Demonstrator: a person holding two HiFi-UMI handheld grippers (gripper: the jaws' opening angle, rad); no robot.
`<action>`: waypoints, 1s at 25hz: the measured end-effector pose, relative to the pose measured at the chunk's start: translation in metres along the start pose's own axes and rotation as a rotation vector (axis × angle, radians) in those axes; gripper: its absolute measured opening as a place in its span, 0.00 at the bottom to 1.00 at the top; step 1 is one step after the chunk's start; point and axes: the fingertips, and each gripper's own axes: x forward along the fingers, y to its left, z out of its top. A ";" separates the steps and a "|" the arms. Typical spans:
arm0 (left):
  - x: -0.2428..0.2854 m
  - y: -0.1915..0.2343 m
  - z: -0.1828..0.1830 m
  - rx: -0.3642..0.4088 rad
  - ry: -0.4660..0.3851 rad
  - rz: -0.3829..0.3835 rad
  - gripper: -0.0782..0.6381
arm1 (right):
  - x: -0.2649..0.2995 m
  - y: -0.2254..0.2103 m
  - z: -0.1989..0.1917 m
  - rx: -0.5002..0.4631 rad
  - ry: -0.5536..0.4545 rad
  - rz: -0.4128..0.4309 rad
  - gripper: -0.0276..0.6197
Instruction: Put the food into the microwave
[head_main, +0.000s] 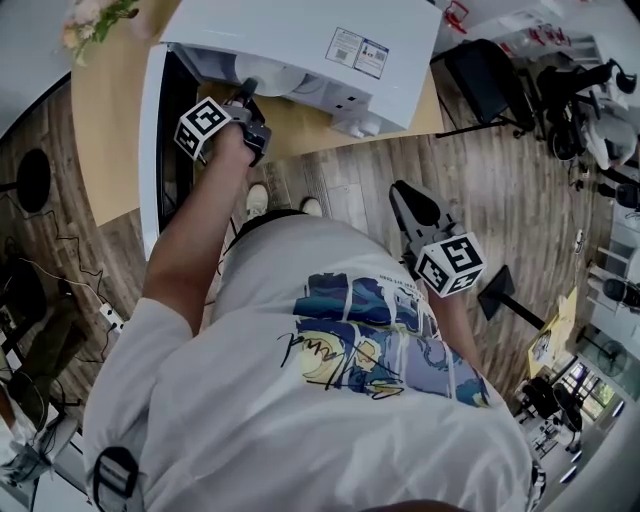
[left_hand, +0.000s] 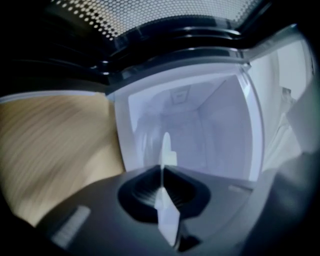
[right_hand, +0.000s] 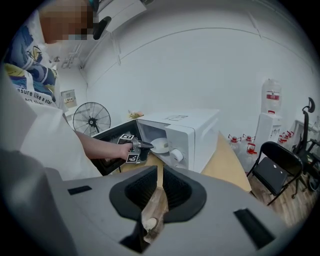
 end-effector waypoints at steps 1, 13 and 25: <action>0.001 0.000 0.001 0.001 -0.001 0.002 0.14 | 0.000 0.000 -0.001 0.002 0.001 -0.002 0.09; 0.016 0.001 0.009 0.090 -0.001 0.077 0.14 | -0.005 -0.002 -0.001 0.013 0.000 -0.034 0.09; 0.021 -0.006 0.016 0.542 0.036 0.262 0.23 | -0.009 -0.008 0.001 0.020 -0.012 -0.047 0.09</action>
